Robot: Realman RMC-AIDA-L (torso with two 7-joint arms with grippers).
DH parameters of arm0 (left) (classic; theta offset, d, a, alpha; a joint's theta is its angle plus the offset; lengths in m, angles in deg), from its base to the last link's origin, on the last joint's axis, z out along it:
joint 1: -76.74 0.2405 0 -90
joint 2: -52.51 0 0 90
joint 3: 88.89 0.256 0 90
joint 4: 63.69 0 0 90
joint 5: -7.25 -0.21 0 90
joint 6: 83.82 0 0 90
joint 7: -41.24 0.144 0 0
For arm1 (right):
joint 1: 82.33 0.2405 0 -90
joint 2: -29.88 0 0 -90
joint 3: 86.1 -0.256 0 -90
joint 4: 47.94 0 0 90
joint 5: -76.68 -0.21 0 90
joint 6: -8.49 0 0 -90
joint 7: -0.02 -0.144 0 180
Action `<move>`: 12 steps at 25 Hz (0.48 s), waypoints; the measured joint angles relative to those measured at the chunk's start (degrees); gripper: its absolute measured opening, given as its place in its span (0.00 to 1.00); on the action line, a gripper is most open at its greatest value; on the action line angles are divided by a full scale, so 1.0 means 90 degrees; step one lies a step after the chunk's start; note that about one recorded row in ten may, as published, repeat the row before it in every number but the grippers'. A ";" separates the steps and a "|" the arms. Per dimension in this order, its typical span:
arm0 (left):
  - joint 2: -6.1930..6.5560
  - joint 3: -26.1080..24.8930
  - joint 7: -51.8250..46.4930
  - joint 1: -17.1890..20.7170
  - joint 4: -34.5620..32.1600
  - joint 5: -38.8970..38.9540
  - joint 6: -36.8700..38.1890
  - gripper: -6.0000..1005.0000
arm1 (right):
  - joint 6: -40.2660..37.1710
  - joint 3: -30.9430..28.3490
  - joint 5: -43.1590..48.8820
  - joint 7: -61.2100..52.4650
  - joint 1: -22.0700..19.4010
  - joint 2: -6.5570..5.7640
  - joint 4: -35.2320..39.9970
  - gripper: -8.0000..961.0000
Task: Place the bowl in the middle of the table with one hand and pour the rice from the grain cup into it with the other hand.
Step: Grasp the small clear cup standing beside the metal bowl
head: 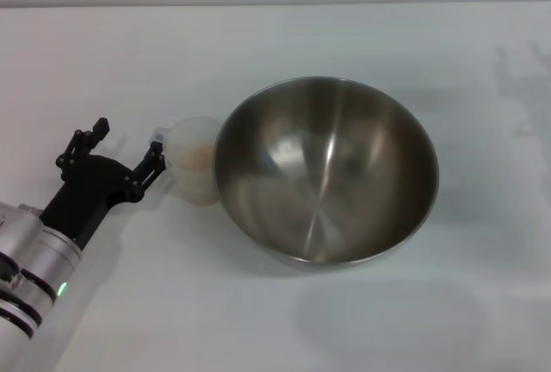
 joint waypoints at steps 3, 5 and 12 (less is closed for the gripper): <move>-0.0004 -0.0041 0.0000 -0.0025 0.0000 0.0002 -0.0027 0.82 | 0.0024 0.0000 -0.0002 0.0000 0.0028 0.0000 0.0000 0.53; -0.0004 -0.0084 0.0000 -0.0041 0.0000 0.0003 -0.0065 0.82 | 0.0057 0.0000 -0.0001 0.0000 0.0046 0.0000 0.0000 0.53; -0.0005 -0.0148 0.0000 -0.0076 0.0002 -0.0005 -0.0151 0.81 | 0.0098 0.0000 -0.0004 0.0000 0.0103 0.0000 0.0000 0.53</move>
